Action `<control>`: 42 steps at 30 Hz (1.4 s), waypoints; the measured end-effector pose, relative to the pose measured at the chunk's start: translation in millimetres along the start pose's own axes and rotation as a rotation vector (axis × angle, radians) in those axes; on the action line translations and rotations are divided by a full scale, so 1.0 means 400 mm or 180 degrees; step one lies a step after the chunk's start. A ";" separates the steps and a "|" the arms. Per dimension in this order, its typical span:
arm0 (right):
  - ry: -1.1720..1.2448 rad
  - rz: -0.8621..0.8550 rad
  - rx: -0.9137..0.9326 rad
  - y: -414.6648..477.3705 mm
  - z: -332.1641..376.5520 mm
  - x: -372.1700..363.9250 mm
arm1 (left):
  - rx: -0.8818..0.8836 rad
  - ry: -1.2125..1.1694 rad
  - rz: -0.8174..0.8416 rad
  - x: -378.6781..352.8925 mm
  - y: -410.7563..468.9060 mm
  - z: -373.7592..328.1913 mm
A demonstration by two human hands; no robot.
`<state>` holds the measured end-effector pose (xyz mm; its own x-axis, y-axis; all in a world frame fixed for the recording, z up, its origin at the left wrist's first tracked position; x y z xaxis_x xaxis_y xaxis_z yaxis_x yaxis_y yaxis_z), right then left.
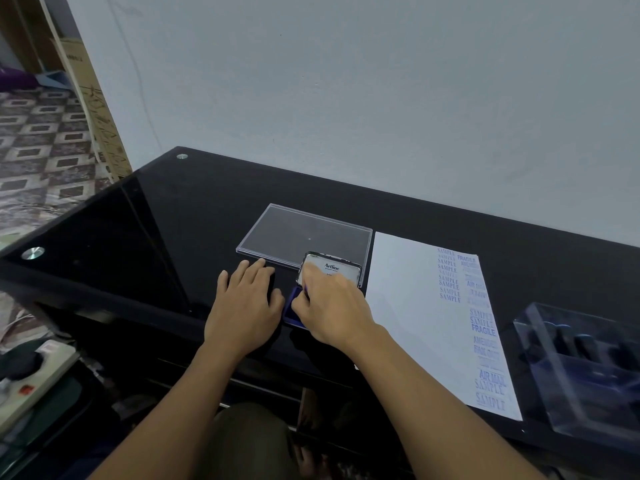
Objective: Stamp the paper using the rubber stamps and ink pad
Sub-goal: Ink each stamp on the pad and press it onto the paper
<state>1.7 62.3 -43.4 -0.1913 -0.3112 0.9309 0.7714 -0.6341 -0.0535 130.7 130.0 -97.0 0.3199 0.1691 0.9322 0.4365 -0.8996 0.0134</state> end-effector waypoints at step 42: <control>0.0064 0.0125 -0.0141 0.013 -0.004 0.003 | -0.0017 -0.0007 -0.0009 0.000 0.001 0.000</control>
<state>4.4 57.5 -43.1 -0.1738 -0.3503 0.9203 0.7510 -0.6518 -0.1063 130.9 129.7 -96.9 0.3205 0.1726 0.9314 0.4328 -0.9013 0.0181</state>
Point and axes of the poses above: each hand's wrist, its own y-axis towards the middle knuckle, its own x-axis out of the back of the hand, z = x × y, the point moved 4 cm from there along y, towards the middle knuckle, and after that the axes turned 10 degrees about z, right-handed, at the moved point
